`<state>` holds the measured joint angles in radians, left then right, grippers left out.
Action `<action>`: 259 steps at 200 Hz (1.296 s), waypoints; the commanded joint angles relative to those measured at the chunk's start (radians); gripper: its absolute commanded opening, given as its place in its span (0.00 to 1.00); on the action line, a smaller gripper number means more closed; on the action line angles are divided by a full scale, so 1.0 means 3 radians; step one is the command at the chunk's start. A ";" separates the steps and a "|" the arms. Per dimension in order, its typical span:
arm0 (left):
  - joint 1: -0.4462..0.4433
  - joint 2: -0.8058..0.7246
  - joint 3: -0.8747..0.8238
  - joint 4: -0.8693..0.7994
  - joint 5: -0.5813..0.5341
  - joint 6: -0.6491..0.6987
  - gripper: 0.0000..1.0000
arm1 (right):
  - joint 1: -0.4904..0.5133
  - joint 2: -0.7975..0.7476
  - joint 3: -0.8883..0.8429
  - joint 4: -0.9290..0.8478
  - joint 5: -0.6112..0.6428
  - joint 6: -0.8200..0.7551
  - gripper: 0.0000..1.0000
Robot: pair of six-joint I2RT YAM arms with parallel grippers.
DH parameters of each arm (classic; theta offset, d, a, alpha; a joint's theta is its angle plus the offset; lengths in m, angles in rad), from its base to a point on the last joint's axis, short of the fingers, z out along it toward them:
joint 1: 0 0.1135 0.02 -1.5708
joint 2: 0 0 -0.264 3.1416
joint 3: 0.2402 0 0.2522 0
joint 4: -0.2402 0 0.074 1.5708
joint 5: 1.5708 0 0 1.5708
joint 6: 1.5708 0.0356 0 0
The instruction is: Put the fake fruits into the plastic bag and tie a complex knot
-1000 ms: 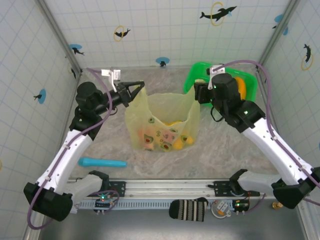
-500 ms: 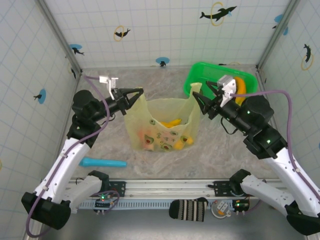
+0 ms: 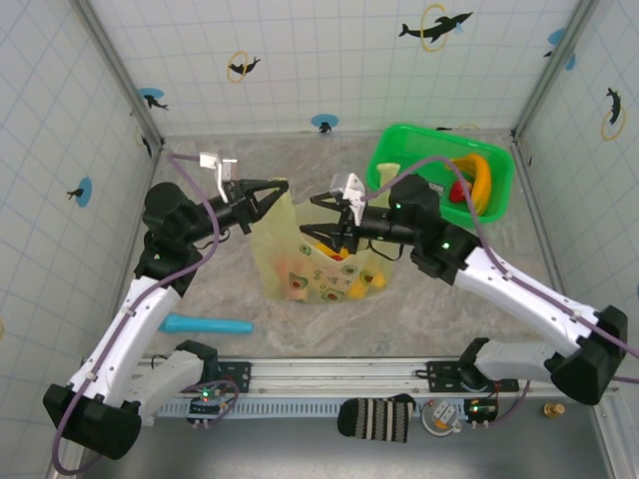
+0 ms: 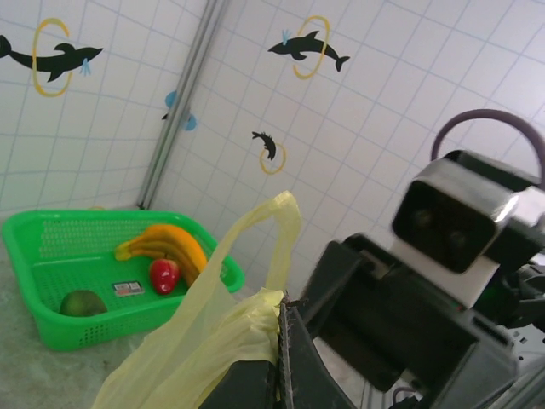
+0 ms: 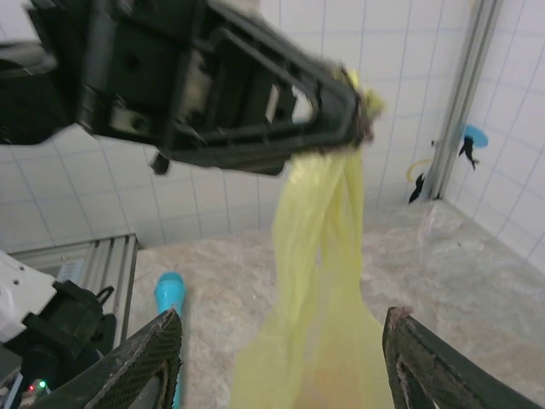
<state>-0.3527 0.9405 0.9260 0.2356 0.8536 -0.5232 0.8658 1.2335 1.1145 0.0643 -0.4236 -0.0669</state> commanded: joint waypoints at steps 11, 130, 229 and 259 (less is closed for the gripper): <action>0.0010 -0.0013 -0.0024 0.0308 0.0176 -0.0023 0.00 | 0.0013 0.0227 0.0161 0.0464 -0.0028 0.0115 0.65; -0.0002 -0.0055 -0.0105 0.0513 0.0407 -0.0198 0.25 | -0.0135 0.0932 0.0654 0.0893 -0.0485 0.0278 0.70; -0.0015 -0.0007 -0.0090 0.0555 0.0457 -0.0217 0.02 | -0.0309 0.1370 0.0903 0.1702 -0.1773 0.0527 0.44; -0.0011 -0.0043 -0.0095 0.0468 0.0408 -0.0150 0.12 | -0.0304 0.1434 0.0946 0.1602 -0.1885 0.0546 0.17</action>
<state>-0.3523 0.9436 0.8970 0.3645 0.9497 -0.5827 0.7784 1.6524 1.3586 0.5274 -0.9367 0.0864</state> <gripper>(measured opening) 0.084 0.217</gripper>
